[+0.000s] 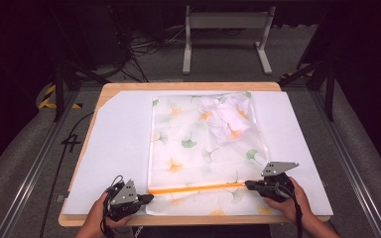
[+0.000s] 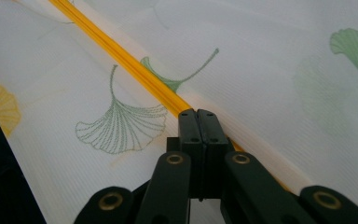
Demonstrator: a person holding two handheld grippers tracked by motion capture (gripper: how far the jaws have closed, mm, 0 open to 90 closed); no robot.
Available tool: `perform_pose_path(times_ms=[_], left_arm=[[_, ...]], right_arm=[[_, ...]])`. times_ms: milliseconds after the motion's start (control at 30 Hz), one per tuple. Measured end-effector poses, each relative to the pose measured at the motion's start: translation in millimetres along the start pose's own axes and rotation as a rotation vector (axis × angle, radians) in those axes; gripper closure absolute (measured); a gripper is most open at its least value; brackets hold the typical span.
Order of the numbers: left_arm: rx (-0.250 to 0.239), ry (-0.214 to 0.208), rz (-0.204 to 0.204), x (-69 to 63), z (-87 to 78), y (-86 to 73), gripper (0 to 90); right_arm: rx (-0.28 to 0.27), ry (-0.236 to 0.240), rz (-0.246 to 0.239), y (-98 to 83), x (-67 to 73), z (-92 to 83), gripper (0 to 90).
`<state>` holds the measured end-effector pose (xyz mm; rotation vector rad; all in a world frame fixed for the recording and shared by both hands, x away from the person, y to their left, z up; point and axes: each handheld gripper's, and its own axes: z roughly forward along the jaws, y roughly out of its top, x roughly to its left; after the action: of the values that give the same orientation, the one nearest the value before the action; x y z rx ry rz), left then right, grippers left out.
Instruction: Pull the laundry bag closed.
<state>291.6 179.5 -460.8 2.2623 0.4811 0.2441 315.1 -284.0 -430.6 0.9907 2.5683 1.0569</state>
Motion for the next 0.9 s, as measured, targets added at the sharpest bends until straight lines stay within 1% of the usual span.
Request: perform_pose_path(times_ms=[333, 367, 567, 633, 800, 900], left_arm=[[-0.001, -0.002, -0.001, 0.3, 0.0, -0.2, 90.0], [-0.002, -0.002, -0.002, 0.4, 0.0, -0.3, 90.0], [-0.002, -0.003, -0.003, 0.6, 0.0, -0.4, 90.0], [-0.003, -0.002, -0.003, 0.6, 0.0, -0.4, 90.0], [-0.002, -0.004, -0.006, 0.6, -0.1, -0.5, 90.0], [-0.001, -0.002, -0.006, 0.7, -0.2, -0.5, 90.0]], right_arm=[[-0.002, -0.016, 0.017, -7.5, -6.9, -9.2, 90.0], [-0.001, -0.024, 0.015, -8.4, -8.1, -10.6, 90.0], [-0.002, -0.035, 0.039, -15.2, -14.4, -17.3, 90.0], [-0.004, -0.031, 0.05, -17.5, -16.0, -18.5, 90.0], [0.003, -0.042, 0.044, -20.0, -16.4, -19.5, 90.0], [0.001, -0.045, 0.052, -21.5, -18.5, -20.6, 90.0]])
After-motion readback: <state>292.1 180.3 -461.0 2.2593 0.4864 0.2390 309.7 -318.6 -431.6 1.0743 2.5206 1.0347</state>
